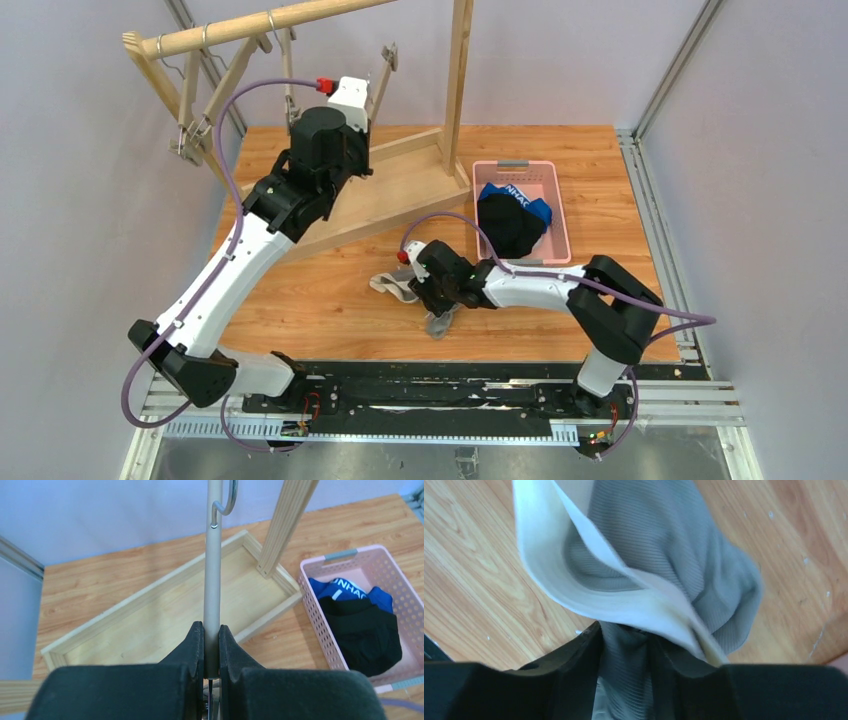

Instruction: Remove the underwear clipped to the hanger

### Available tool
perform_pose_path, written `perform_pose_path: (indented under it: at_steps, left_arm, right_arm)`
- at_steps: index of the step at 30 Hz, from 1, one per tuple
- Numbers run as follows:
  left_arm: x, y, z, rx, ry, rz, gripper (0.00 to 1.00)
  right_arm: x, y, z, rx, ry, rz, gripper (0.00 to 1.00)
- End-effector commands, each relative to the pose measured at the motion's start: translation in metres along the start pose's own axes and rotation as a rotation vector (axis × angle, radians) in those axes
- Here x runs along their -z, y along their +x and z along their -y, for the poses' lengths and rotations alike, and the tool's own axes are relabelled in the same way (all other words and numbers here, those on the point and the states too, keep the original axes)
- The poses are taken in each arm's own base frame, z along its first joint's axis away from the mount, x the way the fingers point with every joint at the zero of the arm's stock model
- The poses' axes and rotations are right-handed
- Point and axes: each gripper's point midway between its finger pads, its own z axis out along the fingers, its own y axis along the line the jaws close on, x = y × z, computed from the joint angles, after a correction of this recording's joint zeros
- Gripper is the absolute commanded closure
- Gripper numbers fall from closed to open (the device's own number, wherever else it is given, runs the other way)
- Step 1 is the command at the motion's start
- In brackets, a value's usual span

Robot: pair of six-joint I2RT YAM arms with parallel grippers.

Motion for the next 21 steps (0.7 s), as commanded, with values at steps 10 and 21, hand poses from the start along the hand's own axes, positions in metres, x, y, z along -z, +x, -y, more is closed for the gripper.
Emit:
perform_pose_path:
  at_steps: [10,21]
  left_arm:
    - [0.009,-0.082,-0.025,0.07,-0.035,0.173,1.0]
    - [0.004,-0.093,-0.037,0.113,-0.017,0.198,1.0]
  right_arm:
    - [0.036,-0.009,0.016,0.027,0.2,-0.037,1.0]
    - [0.164,-0.086,0.093,-0.04,0.588,0.28,0.99]
